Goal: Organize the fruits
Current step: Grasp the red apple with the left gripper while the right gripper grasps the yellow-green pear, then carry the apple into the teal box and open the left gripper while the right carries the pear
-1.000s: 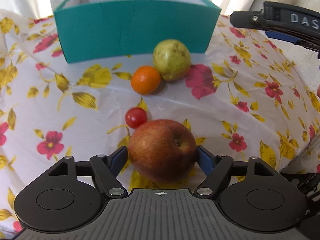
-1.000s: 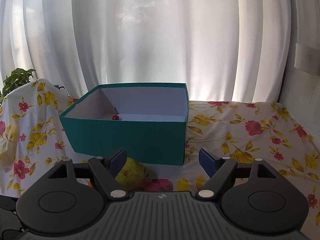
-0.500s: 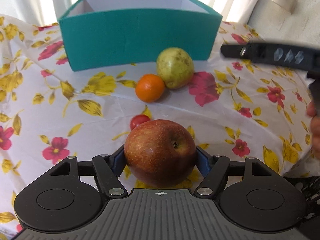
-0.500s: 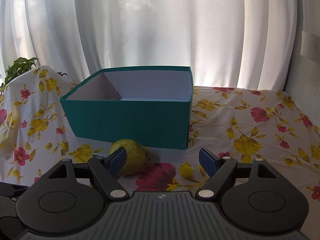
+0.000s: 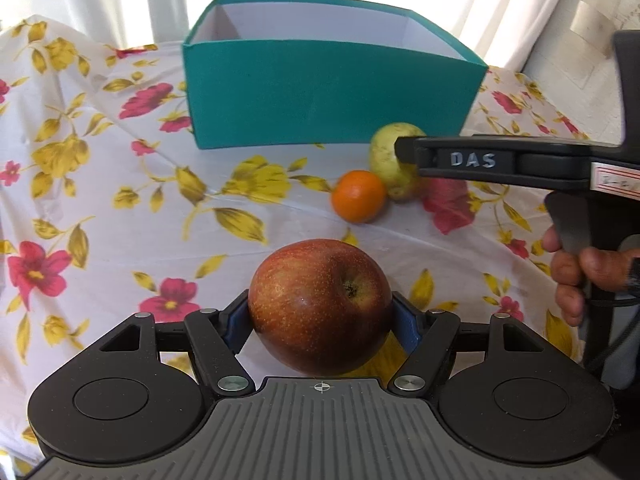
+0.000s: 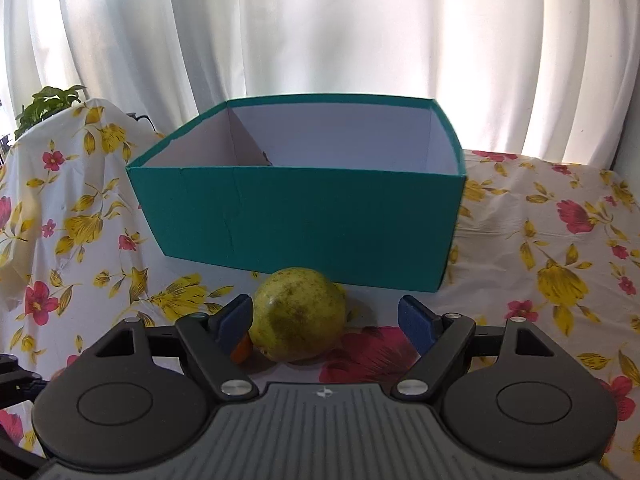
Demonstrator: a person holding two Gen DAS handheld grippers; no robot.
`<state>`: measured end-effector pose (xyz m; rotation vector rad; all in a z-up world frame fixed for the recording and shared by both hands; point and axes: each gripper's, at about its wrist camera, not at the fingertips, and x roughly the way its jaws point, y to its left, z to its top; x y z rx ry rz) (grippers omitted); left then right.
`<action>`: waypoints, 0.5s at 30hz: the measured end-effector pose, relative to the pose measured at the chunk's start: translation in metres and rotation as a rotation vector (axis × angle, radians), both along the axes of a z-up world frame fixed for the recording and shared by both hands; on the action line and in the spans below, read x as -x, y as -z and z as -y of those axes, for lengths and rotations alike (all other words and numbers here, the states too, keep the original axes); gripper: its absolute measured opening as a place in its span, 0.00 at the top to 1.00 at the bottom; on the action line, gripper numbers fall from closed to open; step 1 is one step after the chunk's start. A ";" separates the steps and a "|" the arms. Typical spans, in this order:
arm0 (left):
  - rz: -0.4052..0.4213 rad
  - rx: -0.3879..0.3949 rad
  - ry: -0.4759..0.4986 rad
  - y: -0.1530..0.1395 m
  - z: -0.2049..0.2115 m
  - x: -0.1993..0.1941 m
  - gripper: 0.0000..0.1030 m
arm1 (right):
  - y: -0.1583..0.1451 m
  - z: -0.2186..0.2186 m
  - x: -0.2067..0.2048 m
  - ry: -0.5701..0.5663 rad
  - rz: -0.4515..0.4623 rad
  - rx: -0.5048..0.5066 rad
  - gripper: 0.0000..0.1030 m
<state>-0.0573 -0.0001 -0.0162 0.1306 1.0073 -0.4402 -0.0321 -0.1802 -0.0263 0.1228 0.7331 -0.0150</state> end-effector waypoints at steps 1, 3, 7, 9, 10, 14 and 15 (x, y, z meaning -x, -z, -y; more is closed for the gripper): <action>-0.001 -0.002 -0.002 0.000 -0.002 -0.002 0.27 | 0.003 -0.002 -0.004 0.001 -0.008 -0.003 0.22; -0.006 -0.003 -0.006 0.000 -0.005 -0.005 0.27 | 0.008 -0.006 -0.011 0.006 -0.025 -0.014 0.22; -0.012 -0.008 -0.005 0.000 -0.011 -0.008 0.27 | 0.019 -0.012 -0.021 0.022 -0.049 -0.036 0.23; -0.017 -0.007 -0.006 0.001 -0.013 -0.010 0.27 | 0.021 -0.012 -0.024 0.039 -0.049 -0.043 0.25; -0.021 -0.006 -0.007 0.002 -0.014 -0.011 0.27 | 0.022 -0.013 -0.027 0.043 -0.057 -0.046 0.26; -0.022 -0.001 -0.007 0.002 -0.015 -0.013 0.27 | 0.031 -0.009 -0.033 0.077 -0.099 -0.093 0.34; -0.024 0.001 -0.009 0.002 -0.015 -0.014 0.27 | 0.031 -0.008 -0.034 0.078 -0.102 -0.101 0.36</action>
